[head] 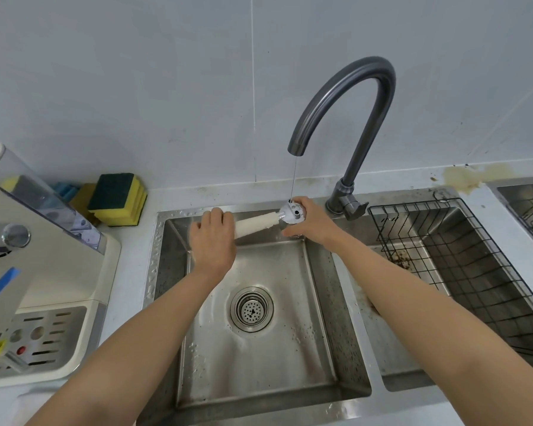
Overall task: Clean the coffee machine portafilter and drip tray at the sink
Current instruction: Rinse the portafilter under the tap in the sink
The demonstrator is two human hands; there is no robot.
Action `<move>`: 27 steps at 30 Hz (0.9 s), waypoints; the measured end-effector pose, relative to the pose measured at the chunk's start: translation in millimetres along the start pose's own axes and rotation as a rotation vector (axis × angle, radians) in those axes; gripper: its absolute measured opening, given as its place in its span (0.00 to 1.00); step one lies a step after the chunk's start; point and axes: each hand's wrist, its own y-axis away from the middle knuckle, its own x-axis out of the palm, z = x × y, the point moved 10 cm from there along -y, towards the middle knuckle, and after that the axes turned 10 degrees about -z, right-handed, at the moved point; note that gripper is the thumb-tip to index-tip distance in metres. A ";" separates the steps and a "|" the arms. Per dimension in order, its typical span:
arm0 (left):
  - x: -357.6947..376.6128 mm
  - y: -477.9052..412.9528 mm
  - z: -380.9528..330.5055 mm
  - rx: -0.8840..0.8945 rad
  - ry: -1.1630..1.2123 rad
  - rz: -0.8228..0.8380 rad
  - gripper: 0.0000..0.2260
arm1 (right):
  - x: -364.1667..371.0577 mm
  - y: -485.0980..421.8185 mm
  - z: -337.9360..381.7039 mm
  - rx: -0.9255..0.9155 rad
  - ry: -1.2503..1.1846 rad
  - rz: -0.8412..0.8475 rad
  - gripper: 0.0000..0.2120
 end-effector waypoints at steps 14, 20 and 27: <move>72.1 20.8 -16.0 -0.427 0.561 0.724 0.14 | -34.1 -18.2 28.1 -0.107 -0.011 -0.236 0.30; 82.1 43.8 -46.8 -0.736 1.154 0.986 0.06 | -39.6 -23.2 35.8 -0.106 -0.089 -0.274 0.28; 91.5 47.5 -64.3 -0.759 1.327 1.097 0.08 | -46.8 -24.4 41.9 -0.118 -0.156 -0.296 0.33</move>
